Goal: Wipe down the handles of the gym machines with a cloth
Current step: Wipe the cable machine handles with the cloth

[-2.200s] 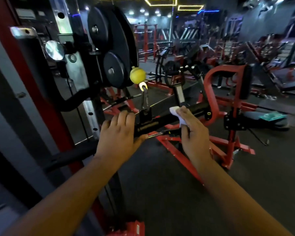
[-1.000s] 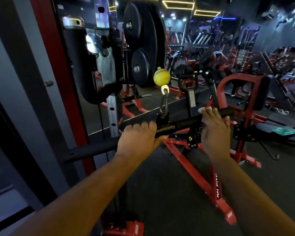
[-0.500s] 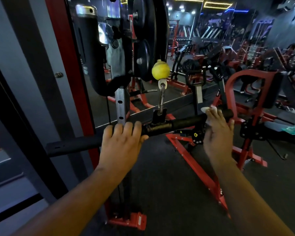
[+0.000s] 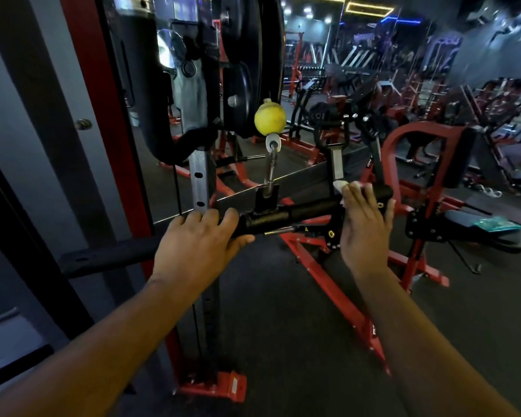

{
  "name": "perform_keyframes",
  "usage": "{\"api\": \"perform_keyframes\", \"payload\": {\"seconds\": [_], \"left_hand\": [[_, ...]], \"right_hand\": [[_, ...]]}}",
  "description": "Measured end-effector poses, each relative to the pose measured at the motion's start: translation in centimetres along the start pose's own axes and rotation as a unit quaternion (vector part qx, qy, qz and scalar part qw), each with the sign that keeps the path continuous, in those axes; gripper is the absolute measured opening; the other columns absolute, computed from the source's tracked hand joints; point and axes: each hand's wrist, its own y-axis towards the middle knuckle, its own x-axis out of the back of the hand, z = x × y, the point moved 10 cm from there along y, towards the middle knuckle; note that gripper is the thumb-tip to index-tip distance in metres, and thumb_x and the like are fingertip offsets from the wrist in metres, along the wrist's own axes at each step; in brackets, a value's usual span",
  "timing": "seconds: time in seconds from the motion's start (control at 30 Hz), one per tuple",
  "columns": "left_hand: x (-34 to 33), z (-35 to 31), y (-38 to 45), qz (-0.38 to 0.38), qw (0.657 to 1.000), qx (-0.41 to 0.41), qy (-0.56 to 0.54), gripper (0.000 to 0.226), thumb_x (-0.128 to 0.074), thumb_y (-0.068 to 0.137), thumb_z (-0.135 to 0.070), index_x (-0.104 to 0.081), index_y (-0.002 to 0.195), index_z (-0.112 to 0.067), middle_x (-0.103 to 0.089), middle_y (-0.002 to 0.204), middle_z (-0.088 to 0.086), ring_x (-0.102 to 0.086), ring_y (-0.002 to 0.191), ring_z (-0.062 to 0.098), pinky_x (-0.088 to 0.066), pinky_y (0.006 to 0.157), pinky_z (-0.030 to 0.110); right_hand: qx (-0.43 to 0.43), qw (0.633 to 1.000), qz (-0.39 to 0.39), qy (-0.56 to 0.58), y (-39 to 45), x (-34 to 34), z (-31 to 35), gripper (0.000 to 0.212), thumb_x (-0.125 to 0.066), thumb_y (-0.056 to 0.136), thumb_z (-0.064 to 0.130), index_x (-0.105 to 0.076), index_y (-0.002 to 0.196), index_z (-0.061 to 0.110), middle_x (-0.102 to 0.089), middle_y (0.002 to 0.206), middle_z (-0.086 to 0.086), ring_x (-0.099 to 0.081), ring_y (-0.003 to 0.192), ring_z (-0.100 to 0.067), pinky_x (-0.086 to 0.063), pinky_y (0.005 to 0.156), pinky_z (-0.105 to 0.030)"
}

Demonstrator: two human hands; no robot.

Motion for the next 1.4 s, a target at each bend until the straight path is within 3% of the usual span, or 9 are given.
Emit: {"api": "perform_keyframes", "payload": {"seconds": [0.1, 0.33, 0.57, 0.67, 0.83, 0.97, 1.1, 1.2, 1.4], "left_hand": [[0.4, -0.7, 0.5, 0.001, 1.0, -0.007, 0.012, 0.06, -0.04, 0.1, -0.065, -0.059, 0.127, -0.016, -0.069, 0.092, 0.007, -0.067, 0.081, 0.028, -0.053, 0.068, 0.04], [-0.1, -1.2, 1.3, 0.014, 1.0, -0.02, -0.015, 0.059, -0.038, 0.098, -0.067, -0.059, 0.123, -0.017, -0.069, 0.093, 0.006, -0.069, 0.08, 0.029, -0.053, 0.065, 0.04], [-0.2, -1.9, 1.5, 0.018, 0.999, -0.028, -0.011, 0.061, -0.031, 0.099, -0.07, -0.056, 0.125, -0.02, -0.067, 0.094, 0.004, -0.068, 0.077, 0.025, -0.052, 0.062, 0.037], [0.4, -2.4, 1.9, 0.012, 0.999, -0.032, -0.005, 0.06, -0.032, 0.099, -0.068, -0.057, 0.123, -0.019, -0.064, 0.087, 0.003, -0.065, 0.071, 0.023, -0.049, 0.059, 0.035], [0.1, -2.9, 2.6, 0.013, 0.999, -0.041, -0.009, 0.061, -0.032, 0.099, -0.067, -0.058, 0.122, -0.017, -0.063, 0.083, 0.005, -0.062, 0.066, 0.024, -0.045, 0.055, 0.034], [-0.2, -3.1, 2.8, 0.016, 0.998, -0.051, -0.018, 0.061, -0.028, 0.099, -0.068, -0.057, 0.122, -0.02, -0.063, 0.085, 0.003, -0.062, 0.068, 0.023, -0.042, 0.055, 0.032], [-0.1, -3.9, 2.6, 0.018, 0.998, -0.053, -0.032, 0.059, -0.028, 0.099, -0.068, -0.056, 0.12, -0.02, -0.062, 0.083, 0.002, -0.062, 0.067, 0.021, -0.041, 0.054, 0.031], [0.0, -4.1, 2.6, 0.018, 0.999, -0.047, -0.016, 0.059, -0.027, 0.1, -0.068, -0.055, 0.12, -0.02, -0.061, 0.083, 0.002, -0.061, 0.066, 0.021, -0.044, 0.054, 0.031], [-0.9, -3.7, 3.1, 0.03, 0.999, -0.041, -0.015, 0.058, -0.03, 0.101, -0.067, -0.051, 0.128, -0.021, -0.064, 0.092, 0.001, -0.064, 0.074, 0.02, -0.052, 0.06, 0.035]], "right_hand": [[-0.028, 0.998, 0.018, 0.061, -1.0, -0.7, 1.9, 0.067, -0.047, 0.095, 0.0, -0.038, 0.155, 0.03, -0.031, 0.165, 0.005, -0.015, 0.156, -0.013, -0.008, 0.126, -0.059], [0.113, 0.991, 0.04, 0.064, -3.0, -0.9, 7.1, 0.064, -0.043, 0.098, 0.009, -0.031, 0.157, 0.029, -0.028, 0.163, 0.012, -0.016, 0.156, -0.011, -0.006, 0.125, -0.06], [-0.063, 0.998, 0.01, -0.015, 0.1, 1.5, -6.6, 0.073, -0.047, 0.094, -0.003, -0.033, 0.157, 0.03, -0.035, 0.163, 0.003, -0.02, 0.155, -0.02, -0.014, 0.123, -0.064], [-0.127, 0.991, -0.006, 0.041, -0.7, 0.7, -6.3, 0.068, -0.042, 0.096, 0.001, -0.033, 0.158, 0.028, -0.025, 0.165, 0.007, -0.014, 0.156, -0.013, -0.014, 0.126, -0.057], [-0.004, 0.989, 0.018, 0.146, -3.8, -1.7, 4.2, 0.059, -0.04, 0.099, 0.005, -0.036, 0.156, 0.021, -0.028, 0.165, 0.004, -0.016, 0.156, -0.014, -0.015, 0.126, -0.057], [0.048, 0.996, 0.025, 0.069, -3.0, -0.5, 3.5, 0.059, -0.037, 0.097, 0.012, -0.039, 0.155, 0.024, -0.031, 0.164, 0.007, -0.015, 0.156, -0.014, -0.01, 0.126, -0.059], [-0.059, 0.998, 0.003, -0.012, -0.5, 1.8, -5.3, 0.065, -0.04, 0.099, 0.006, -0.032, 0.157, 0.035, -0.029, 0.165, 0.009, -0.013, 0.156, -0.014, -0.008, 0.126, -0.057], [-0.147, 0.989, 0.004, -0.014, 0.3, 2.1, -10.9, 0.061, -0.039, 0.1, 0.007, -0.034, 0.157, 0.027, -0.032, 0.165, 0.004, -0.015, 0.156, -0.02, -0.015, 0.124, -0.062], [-0.11, 0.989, -0.002, 0.096, -2.4, -0.2, -3.3, 0.061, -0.039, 0.097, 0.008, -0.032, 0.156, 0.024, -0.023, 0.165, 0.008, -0.013, 0.156, -0.012, -0.02, 0.126, -0.053]]}}
